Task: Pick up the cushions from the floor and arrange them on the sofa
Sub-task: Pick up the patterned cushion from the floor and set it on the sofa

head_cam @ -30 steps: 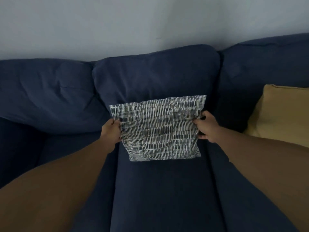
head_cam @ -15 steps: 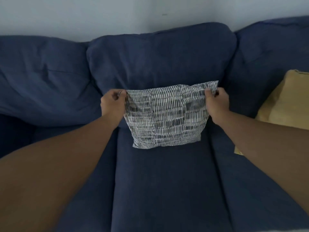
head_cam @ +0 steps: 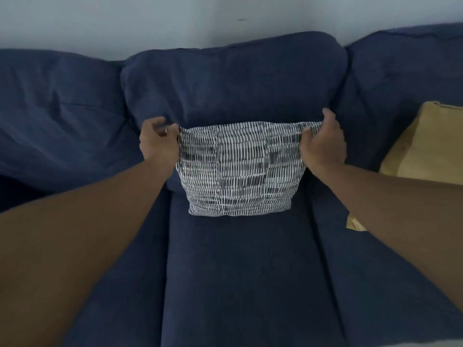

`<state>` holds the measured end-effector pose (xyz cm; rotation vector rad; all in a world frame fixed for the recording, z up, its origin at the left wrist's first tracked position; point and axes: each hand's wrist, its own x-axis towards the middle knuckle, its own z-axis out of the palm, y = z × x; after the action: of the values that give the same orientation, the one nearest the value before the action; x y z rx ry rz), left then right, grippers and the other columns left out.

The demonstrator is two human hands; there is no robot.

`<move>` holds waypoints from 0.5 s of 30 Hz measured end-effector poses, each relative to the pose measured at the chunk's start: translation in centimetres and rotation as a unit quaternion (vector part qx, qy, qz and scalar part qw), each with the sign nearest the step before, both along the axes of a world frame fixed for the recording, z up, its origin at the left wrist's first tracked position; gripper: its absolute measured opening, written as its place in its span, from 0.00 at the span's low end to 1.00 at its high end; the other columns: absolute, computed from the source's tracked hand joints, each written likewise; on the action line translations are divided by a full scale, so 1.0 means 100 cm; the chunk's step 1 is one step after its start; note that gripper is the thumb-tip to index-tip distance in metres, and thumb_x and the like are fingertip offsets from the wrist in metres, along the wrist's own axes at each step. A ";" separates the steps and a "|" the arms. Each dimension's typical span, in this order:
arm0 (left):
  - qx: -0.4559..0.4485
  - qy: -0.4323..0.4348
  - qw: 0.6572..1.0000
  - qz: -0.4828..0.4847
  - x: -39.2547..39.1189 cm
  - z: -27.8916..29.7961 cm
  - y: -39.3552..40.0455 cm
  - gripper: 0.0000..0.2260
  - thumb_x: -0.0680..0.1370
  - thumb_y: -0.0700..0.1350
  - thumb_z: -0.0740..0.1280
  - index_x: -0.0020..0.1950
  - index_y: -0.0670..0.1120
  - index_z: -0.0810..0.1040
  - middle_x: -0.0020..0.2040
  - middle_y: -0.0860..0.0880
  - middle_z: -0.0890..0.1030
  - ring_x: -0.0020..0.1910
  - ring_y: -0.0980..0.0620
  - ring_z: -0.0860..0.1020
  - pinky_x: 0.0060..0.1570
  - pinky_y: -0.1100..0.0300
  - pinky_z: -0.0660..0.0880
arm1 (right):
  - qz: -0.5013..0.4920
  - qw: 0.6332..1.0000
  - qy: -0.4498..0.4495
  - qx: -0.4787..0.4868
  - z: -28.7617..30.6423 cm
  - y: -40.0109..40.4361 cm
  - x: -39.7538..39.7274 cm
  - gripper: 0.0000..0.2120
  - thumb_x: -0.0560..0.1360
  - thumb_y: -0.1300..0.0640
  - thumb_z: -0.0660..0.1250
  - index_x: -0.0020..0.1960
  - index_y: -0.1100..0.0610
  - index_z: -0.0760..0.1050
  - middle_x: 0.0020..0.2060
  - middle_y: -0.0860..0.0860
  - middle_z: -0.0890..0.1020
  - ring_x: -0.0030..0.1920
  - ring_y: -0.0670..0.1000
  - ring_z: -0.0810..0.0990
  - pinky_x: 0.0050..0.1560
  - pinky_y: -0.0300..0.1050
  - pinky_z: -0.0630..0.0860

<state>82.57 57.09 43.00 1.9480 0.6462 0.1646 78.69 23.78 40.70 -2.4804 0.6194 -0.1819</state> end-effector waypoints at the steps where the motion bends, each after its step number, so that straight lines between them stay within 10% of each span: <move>1: 0.005 -0.035 0.999 0.020 -0.007 0.000 -0.006 0.18 0.81 0.50 0.72 0.70 0.53 0.76 0.64 0.55 0.81 0.61 0.55 0.80 0.64 0.56 0.77 | 0.046 0.995 -0.056 -0.061 -0.001 0.003 -0.008 0.28 0.83 0.52 0.62 0.82 0.55 0.62 0.78 0.56 0.72 0.75 0.59 0.72 0.71 0.61 0.70; 6: 0.253 -0.167 0.941 -0.151 -0.069 -0.020 -0.048 0.22 0.80 0.59 0.70 0.73 0.56 0.73 0.78 0.54 0.68 0.81 0.49 0.61 0.78 0.43 0.45 | 0.322 0.910 -0.149 -0.215 -0.020 0.020 -0.042 0.27 0.82 0.53 0.66 0.80 0.58 0.69 0.81 0.61 0.68 0.80 0.63 0.67 0.80 0.66 0.60; 11: 0.522 -0.154 0.683 -0.487 -0.083 -0.063 -0.062 0.34 0.82 0.66 0.60 0.85 0.54 0.57 0.87 0.48 0.57 0.85 0.40 0.55 0.80 0.34 0.42 | 0.498 0.815 -0.015 -0.295 -0.031 0.041 -0.042 0.33 0.86 0.38 0.51 0.86 0.55 0.57 0.85 0.60 0.57 0.85 0.61 0.55 0.83 0.66 0.52; 15: 0.556 0.010 0.710 -0.432 -0.039 -0.053 -0.055 0.36 0.82 0.68 0.56 0.87 0.57 0.49 0.88 0.48 0.51 0.86 0.39 0.48 0.76 0.26 0.39 | 0.349 0.880 0.087 -0.310 -0.021 0.023 -0.011 0.37 0.84 0.33 0.53 0.86 0.51 0.53 0.84 0.61 0.60 0.84 0.63 0.57 0.80 0.75 0.48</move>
<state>78.70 51.59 37.73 3.1945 -0.6270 -0.1055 77.63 26.07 38.57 -3.1823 -0.3735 0.1550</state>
